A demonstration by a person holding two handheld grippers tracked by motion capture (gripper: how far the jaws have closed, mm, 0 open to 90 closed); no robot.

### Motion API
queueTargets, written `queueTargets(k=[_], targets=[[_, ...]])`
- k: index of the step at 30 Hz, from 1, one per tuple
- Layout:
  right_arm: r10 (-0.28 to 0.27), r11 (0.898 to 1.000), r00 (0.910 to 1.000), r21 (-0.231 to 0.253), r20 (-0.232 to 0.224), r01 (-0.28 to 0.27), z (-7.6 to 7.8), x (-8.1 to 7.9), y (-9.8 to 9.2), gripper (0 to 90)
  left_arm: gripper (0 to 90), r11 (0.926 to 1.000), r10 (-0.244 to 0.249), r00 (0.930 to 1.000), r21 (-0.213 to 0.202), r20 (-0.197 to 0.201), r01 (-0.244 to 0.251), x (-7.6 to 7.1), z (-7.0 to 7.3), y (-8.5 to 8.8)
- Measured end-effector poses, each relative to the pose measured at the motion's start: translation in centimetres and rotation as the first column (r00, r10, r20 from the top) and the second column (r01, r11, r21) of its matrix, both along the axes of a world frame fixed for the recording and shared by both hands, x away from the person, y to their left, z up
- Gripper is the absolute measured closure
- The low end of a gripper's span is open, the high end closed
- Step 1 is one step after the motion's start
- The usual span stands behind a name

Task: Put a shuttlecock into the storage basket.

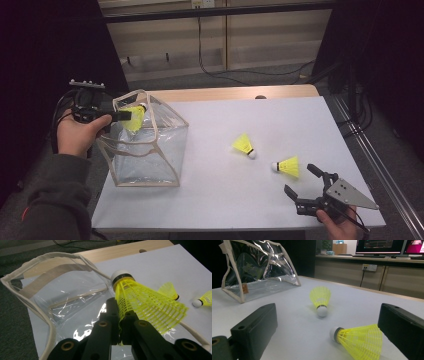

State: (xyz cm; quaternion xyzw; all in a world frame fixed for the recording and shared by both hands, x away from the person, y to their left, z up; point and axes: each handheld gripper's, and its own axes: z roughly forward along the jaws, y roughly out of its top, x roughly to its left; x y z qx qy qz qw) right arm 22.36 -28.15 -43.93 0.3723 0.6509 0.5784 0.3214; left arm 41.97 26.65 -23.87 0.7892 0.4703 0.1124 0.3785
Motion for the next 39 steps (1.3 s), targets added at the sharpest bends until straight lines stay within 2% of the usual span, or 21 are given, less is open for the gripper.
queueTargets(k=[15,25,39], targets=[[0.001,1.000,1.0000,0.001,0.002,-0.001,0.0,0.0,0.0,2.3,88.3,0.9998,0.019,0.9998,0.011,-0.003,-0.019,0.3,-0.7,0.4],[0.002,1.000,1.0000,0.002,0.002,-0.002,0.0,0.0,0.0,2.3,88.3,0.9985,0.050,0.9987,0.022,-0.010,-0.050,0.6,-1.3,0.7],[0.001,1.000,1.0000,0.001,0.001,-0.001,0.0,0.0,0.0,2.3,88.0,0.9974,0.063,0.9979,0.037,-0.014,-0.063,1.0,-1.8,0.1]])
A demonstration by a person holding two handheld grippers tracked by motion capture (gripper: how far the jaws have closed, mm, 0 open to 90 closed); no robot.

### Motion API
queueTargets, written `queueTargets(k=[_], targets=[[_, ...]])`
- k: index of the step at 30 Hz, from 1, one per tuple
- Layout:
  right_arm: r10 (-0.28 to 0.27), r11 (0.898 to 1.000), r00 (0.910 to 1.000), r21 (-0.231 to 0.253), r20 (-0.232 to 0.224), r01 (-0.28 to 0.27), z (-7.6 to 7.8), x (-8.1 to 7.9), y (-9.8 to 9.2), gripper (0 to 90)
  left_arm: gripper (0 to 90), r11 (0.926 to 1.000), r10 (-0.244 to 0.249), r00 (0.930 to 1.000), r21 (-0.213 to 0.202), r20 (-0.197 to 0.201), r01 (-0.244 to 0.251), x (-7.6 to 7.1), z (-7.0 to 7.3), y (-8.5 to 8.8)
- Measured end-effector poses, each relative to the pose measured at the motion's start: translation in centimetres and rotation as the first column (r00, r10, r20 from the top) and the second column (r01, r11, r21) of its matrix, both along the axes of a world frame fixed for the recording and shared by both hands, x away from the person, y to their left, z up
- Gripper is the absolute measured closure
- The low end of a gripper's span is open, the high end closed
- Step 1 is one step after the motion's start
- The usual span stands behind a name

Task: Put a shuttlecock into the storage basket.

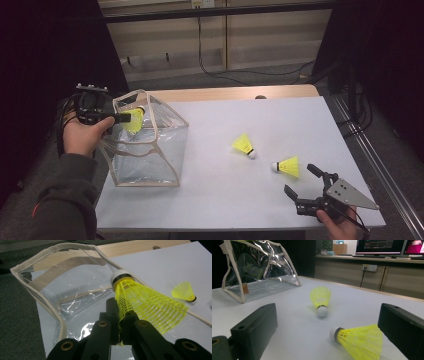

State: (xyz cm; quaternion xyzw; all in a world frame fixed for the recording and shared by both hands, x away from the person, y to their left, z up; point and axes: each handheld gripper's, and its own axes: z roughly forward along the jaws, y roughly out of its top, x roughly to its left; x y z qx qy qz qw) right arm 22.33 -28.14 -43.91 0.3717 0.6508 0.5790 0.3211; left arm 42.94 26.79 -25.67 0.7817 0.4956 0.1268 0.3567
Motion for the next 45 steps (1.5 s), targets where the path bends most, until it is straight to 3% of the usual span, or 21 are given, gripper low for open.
queueTargets(k=[29,45], targets=[[0.003,1.000,1.0000,0.003,0.005,-0.003,0.0,0.0,0.0,2.3,87.9,0.9976,0.065,0.9976,0.025,-0.024,-0.064,0.9,-1.0,-0.4],[0.003,1.000,1.0000,0.001,0.004,-0.003,0.1,0.0,-0.1,2.3,87.7,0.9966,0.075,0.9964,0.038,-0.040,-0.073,1.4,-1.4,-0.7]])
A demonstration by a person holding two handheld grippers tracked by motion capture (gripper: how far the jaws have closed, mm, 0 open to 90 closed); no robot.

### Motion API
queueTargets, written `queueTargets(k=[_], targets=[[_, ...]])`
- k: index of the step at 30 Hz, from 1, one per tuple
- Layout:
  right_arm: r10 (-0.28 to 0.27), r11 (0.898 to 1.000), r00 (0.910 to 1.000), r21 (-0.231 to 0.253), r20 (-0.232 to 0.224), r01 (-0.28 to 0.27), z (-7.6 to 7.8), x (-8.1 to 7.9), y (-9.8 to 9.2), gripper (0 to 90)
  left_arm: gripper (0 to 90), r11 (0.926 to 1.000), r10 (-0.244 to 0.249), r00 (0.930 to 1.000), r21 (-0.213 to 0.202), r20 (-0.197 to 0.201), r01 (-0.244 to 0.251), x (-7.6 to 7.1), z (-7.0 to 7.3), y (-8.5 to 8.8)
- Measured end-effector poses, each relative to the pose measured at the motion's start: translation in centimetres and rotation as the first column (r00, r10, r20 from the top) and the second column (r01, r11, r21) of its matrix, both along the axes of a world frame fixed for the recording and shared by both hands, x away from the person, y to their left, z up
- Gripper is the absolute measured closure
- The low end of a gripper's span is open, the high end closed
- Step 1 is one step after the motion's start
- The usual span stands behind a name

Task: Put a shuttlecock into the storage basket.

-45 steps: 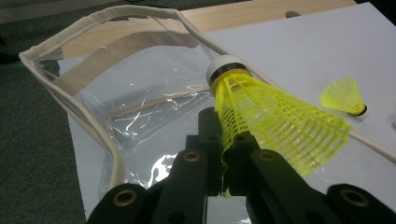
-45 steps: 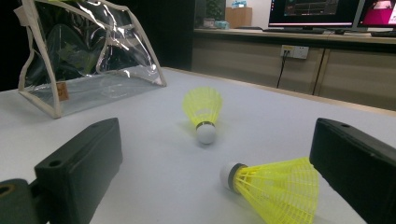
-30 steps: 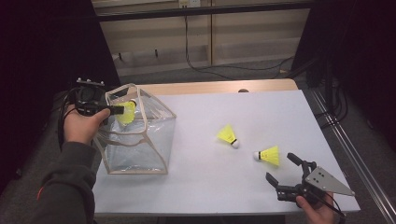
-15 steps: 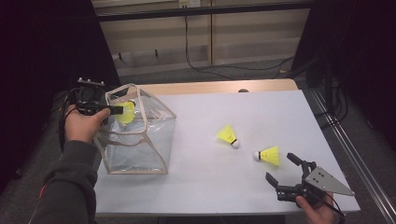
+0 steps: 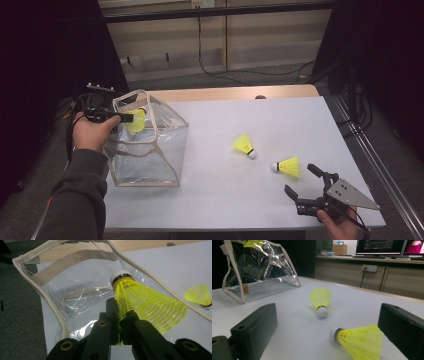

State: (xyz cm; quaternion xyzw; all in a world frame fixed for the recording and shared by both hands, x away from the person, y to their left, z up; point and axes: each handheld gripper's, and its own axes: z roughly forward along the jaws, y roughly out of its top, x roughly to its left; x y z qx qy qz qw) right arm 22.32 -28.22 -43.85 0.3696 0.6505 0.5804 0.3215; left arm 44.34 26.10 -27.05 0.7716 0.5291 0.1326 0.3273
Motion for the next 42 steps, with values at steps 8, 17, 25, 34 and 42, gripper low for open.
queueTargets(k=[8,17,25,34,42], targets=[[0.001,1.000,1.0000,0.001,-0.001,-0.001,0.01,-0.01,0.01,2.3,87.5,1.0000,0.006,1.0000,0.004,-0.007,-0.006,0.20,-0.20,0.00],[0.001,1.000,1.0000,0.000,0.003,-0.001,0.00,0.00,0.04,2.3,87.3,0.9999,0.015,0.9998,0.005,-0.016,-0.015,0.39,-0.39,0.01],[0.000,1.000,1.0000,0.001,0.002,0.000,0.00,-0.01,0.03,2.3,86.9,0.9995,0.029,0.9995,0.010,-0.016,-0.029,0.52,-0.55,0.04],[0.003,1.000,1.0000,0.003,0.000,-0.003,0.02,-0.03,0.01,2.3,85.8,0.9997,0.018,0.9996,0.020,-0.024,-0.017,0.72,-0.77,-0.16],[0.001,1.000,1.0000,0.005,0.000,-0.001,0.02,-0.04,-0.02,2.3,85.3,0.9995,0.022,0.9994,0.021,-0.026,-0.021,0.80,-0.94,-0.27]])
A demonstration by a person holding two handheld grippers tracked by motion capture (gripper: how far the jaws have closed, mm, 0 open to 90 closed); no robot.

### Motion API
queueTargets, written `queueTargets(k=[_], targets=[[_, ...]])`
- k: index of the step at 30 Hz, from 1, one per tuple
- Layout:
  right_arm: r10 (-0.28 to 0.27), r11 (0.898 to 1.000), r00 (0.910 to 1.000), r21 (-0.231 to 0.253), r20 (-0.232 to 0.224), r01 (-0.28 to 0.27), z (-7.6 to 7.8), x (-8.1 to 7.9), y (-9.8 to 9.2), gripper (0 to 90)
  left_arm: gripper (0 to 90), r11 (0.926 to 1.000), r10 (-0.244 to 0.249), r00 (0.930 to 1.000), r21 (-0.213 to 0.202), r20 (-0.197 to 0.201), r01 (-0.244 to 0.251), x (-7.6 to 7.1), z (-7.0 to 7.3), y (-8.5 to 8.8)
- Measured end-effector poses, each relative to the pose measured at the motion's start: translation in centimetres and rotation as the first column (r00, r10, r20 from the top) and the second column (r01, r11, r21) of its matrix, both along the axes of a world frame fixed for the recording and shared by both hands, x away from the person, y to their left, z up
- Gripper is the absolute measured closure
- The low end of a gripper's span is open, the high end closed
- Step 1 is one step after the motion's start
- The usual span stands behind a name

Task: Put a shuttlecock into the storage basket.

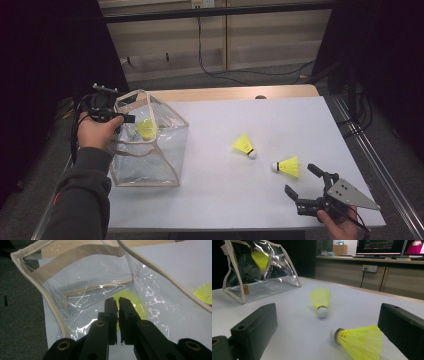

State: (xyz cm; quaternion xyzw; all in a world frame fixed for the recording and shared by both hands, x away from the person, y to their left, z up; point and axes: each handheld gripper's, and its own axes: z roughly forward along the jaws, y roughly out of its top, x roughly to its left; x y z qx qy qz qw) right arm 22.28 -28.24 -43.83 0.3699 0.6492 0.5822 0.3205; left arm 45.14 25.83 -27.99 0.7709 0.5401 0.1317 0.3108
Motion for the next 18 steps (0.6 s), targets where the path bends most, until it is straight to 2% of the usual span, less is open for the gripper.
queueTargets(k=[6,18], targets=[[0.001,1.000,1.0000,0.000,0.000,-0.001,0.01,-0.02,0.04,2.3,83.0,1.0000,0.003,1.0000,0.008,0.007,-0.003,0.01,-0.06,0.10],[0.000,1.000,1.0000,-0.001,0.000,0.000,-0.01,0.00,0.01,2.4,78.4,0.9997,-0.006,1.0000,-0.023,0.004,0.006,-0.28,0.45,0.31]])
